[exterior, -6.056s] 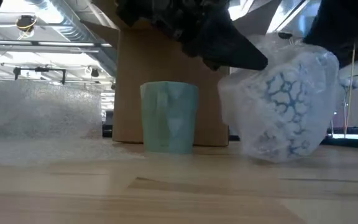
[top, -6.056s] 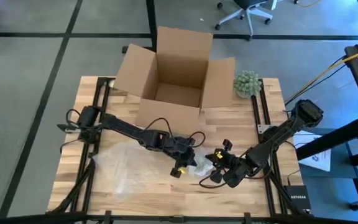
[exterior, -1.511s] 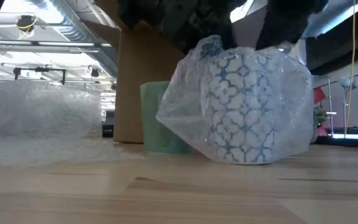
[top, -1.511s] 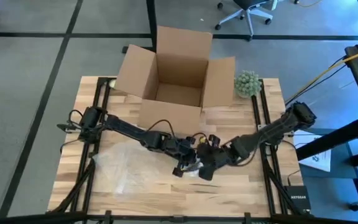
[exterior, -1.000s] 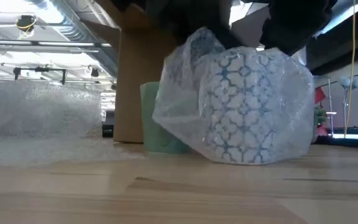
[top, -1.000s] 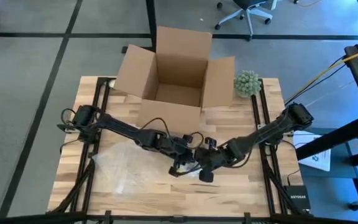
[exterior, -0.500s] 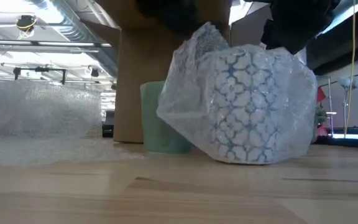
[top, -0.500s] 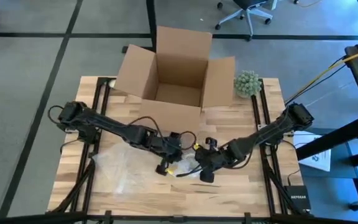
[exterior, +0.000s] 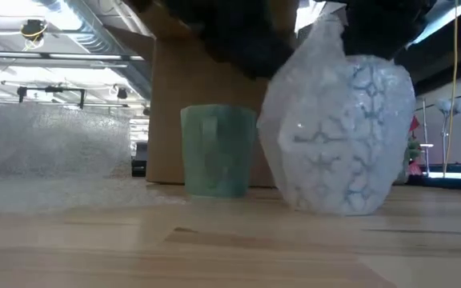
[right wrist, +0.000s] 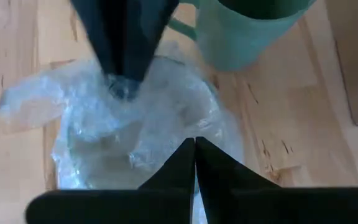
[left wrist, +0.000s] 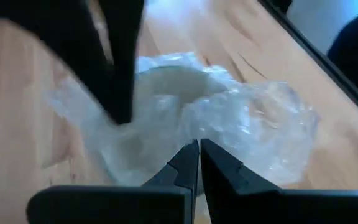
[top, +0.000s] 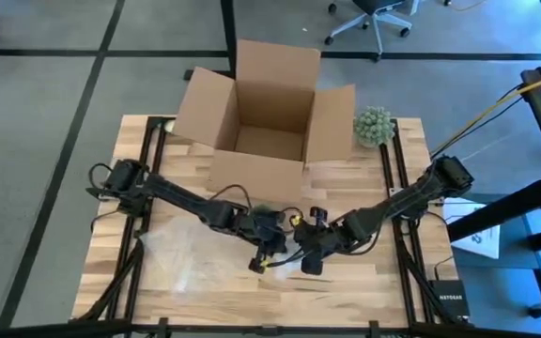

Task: Wrap mug
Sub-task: Wrap the bottom white blue floral mug glass, then put the white mug into the brown box

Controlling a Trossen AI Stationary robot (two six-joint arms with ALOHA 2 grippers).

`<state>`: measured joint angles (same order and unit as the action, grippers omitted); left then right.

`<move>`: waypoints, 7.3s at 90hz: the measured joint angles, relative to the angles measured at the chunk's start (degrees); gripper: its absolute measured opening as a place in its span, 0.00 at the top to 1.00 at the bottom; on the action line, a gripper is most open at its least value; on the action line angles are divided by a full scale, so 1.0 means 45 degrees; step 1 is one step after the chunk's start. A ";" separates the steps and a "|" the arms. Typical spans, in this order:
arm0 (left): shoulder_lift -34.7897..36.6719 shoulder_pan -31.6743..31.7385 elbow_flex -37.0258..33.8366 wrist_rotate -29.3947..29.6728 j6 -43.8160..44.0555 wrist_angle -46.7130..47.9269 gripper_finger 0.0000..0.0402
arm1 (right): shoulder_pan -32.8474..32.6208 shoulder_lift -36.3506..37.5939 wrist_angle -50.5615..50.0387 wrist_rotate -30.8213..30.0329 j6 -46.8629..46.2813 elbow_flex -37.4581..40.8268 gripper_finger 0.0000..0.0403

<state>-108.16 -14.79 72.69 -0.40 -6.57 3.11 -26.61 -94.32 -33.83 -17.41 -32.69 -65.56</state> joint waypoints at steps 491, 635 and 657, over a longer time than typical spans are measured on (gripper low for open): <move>0.0145 -0.0014 -0.0005 0.0898 0.0065 0.0536 1.00 | -0.0160 0.0864 -0.5496 0.0755 -0.2419 -0.1985 0.78; 0.4107 -0.1146 0.0009 0.3160 0.0661 0.3991 1.00 | -0.1155 0.2348 -0.1921 -0.0176 0.3645 -0.4205 0.98; 0.6352 -0.1097 0.0009 0.3489 0.1313 0.6057 1.00 | 0.0641 0.2365 -0.1590 -0.4390 0.7152 -0.6853 0.98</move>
<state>-79.57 -19.73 72.73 15.30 -0.66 30.36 -23.73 -83.68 -40.98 -37.17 -0.50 -96.40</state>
